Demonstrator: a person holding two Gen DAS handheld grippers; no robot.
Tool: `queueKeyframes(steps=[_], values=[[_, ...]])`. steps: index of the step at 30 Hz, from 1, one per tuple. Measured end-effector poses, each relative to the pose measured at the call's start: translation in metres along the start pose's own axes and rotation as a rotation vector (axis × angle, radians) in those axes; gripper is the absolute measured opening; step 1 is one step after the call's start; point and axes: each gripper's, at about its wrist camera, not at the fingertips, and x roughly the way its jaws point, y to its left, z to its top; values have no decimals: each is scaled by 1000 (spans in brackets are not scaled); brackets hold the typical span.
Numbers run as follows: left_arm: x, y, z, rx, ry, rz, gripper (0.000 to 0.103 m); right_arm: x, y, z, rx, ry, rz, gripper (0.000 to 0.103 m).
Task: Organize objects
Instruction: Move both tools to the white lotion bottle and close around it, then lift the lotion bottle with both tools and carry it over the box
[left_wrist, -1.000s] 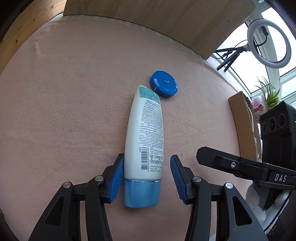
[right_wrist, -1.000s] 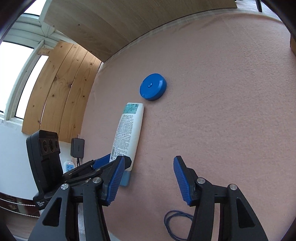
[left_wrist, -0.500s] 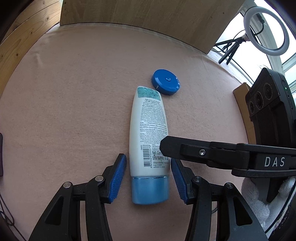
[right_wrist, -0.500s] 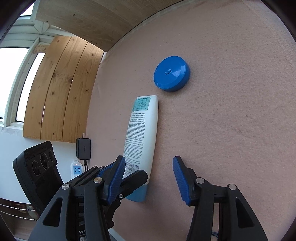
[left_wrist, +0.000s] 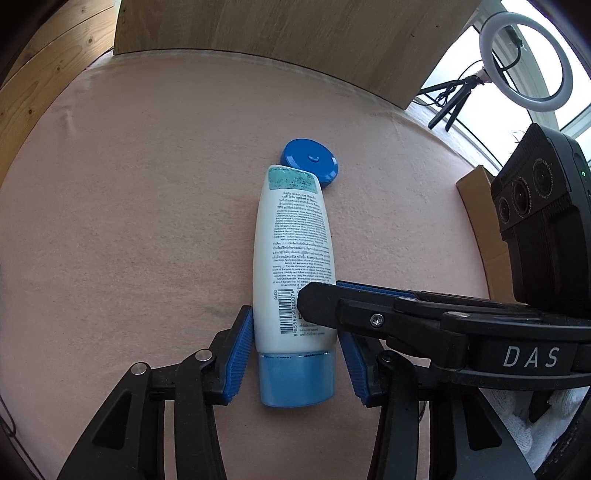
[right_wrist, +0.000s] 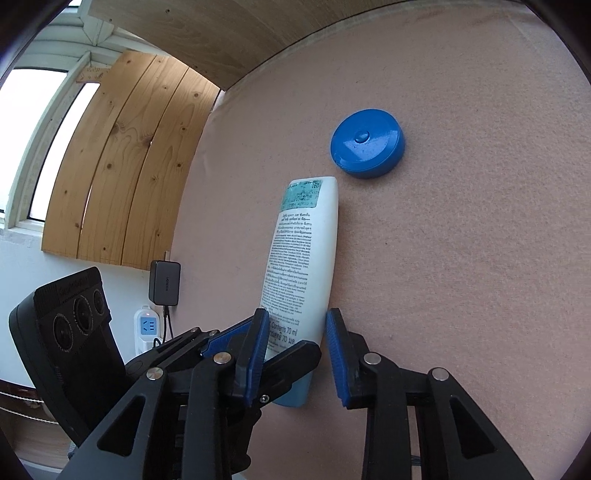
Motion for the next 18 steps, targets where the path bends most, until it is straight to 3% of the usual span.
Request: queueKeyframes(steps=[9, 18], values=[[-4, -50, 3, 47, -29, -49, 49, -47, -14, -10, -13, -79, -38, 29], [18, -145, 19, 126, -45, -116, 49, -114, -51, -21, 14, -181, -81, 29]])
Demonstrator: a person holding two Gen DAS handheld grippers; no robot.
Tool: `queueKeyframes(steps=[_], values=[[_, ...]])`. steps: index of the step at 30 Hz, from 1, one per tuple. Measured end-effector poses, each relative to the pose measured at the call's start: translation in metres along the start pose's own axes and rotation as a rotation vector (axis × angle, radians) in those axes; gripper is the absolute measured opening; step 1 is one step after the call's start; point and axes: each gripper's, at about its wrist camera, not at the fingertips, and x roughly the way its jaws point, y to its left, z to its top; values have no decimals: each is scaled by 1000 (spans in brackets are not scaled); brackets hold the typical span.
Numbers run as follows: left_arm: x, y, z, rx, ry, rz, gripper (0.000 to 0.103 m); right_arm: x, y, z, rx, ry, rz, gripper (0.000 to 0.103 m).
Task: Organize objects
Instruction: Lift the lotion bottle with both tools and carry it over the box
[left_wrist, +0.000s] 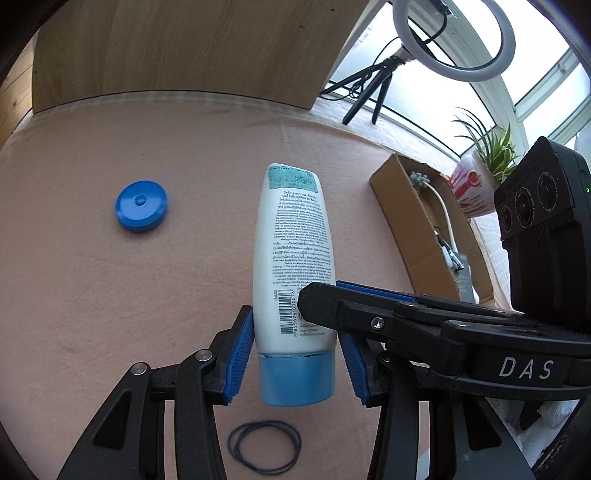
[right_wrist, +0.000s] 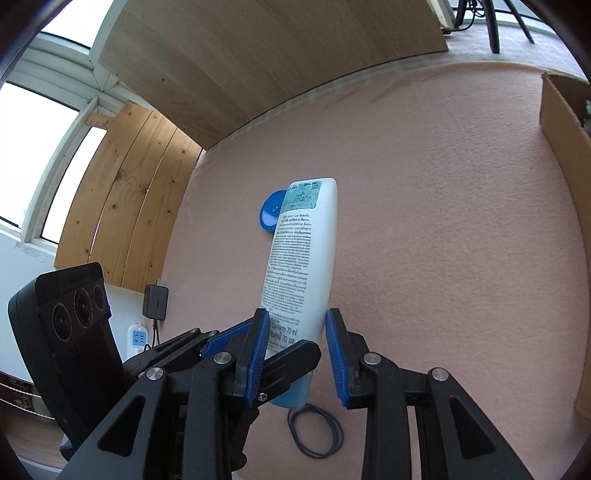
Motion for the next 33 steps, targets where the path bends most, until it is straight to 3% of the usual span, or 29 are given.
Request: queueKeyframes(steps=[6, 18, 33], values=[[17, -58, 15, 56, -12, -46, 49, -47, -34, 4, 21, -77, -40, 28], [72, -153, 50, 132, -5, -120, 49, -116, -122, 43, 90, -188, -106, 28], [108, -202, 66, 168, -2, -119, 49, -150, -171, 53, 121, -234, -137, 28]])
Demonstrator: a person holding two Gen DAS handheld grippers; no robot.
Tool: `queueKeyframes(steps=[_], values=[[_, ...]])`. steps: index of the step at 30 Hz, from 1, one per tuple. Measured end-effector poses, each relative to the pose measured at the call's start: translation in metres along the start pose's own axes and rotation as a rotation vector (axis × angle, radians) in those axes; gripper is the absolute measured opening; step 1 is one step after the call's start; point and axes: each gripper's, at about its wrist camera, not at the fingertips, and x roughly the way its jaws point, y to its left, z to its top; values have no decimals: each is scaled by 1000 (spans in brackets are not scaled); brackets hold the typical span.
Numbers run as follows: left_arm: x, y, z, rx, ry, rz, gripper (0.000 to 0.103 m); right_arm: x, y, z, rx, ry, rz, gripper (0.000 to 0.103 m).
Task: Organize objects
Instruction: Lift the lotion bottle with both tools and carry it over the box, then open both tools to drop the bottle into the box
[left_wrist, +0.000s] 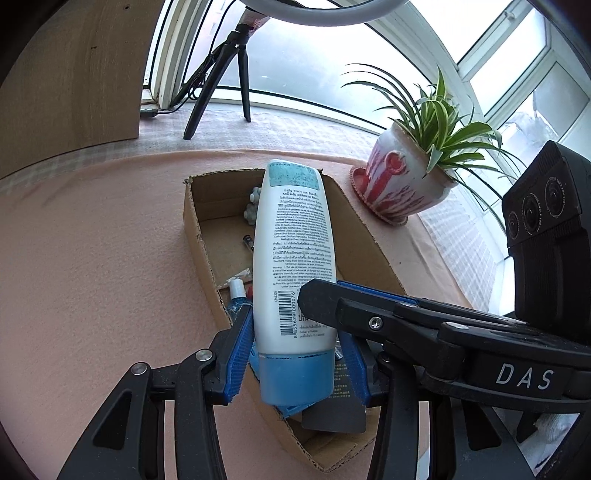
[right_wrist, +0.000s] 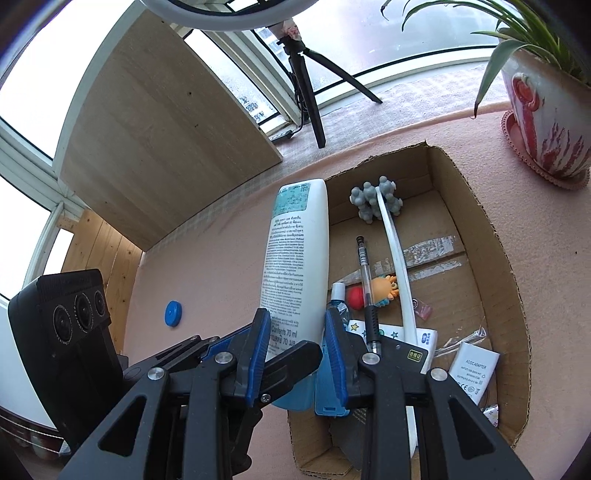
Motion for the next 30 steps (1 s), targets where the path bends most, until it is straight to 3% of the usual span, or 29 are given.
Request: queueKeyframes(steps=[4, 8, 10, 12, 22, 30], values=[[5, -2, 1, 0, 9, 12, 50, -2, -5, 1, -4, -4, -8, 28], [3, 3, 1, -14, -3, 45, 67, -6, -4, -1, -42, -48, -64, 28], [-1, 6, 1, -19, -9, 48, 67, -12, 0, -3, -68, -84, -116, 45], [-5, 9, -1, -18, -14, 55, 67, -16, 1, -6, -80, -112, -141, 50], [-39, 29, -17, -10, -33, 165, 67, -23, 17, -26, -102, -134, -147, 50], [-76, 46, -32, -17, -66, 203, 67, -23, 35, -45, -110, -135, -125, 50]])
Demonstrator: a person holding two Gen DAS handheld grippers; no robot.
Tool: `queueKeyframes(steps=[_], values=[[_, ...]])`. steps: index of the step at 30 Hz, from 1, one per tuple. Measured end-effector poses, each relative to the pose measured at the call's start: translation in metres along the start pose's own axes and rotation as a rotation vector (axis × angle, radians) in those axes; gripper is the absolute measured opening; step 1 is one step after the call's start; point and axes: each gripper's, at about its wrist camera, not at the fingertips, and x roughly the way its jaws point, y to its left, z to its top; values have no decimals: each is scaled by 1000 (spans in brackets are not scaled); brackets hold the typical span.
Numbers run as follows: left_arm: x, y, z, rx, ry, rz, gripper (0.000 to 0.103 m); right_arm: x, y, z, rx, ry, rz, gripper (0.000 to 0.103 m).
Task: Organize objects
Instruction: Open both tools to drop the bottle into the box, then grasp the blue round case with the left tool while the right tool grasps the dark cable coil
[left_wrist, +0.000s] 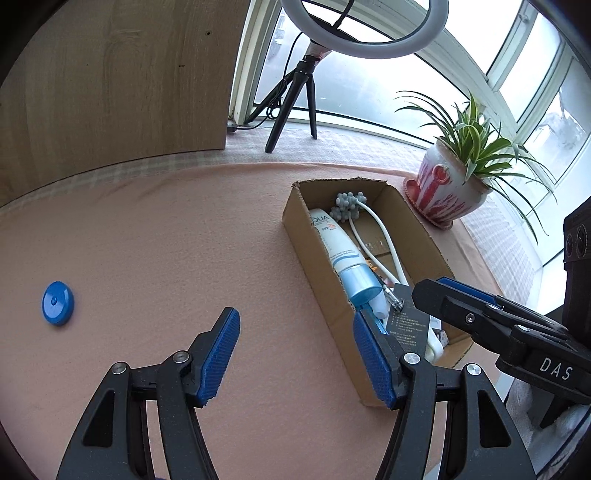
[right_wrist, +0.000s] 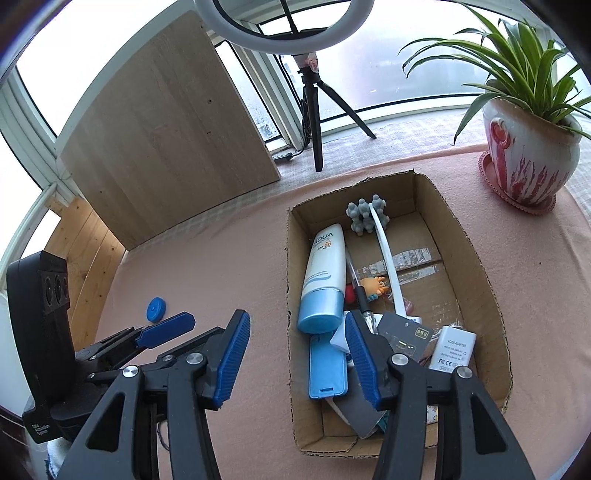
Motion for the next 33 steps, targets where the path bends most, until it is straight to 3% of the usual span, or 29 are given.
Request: queueKeyframes(steps=[14, 26, 33], values=[[-39, 46, -30, -22, -1, 38, 67, -4, 44, -36, -63, 18, -3, 50], [-60, 154, -70, -149, 55, 140, 67, 6, 84, -81, -169, -10, -45, 50], [-69, 214, -89, -217, 83, 194, 67, 35, 118, -117, -267, 115, 3, 50]])
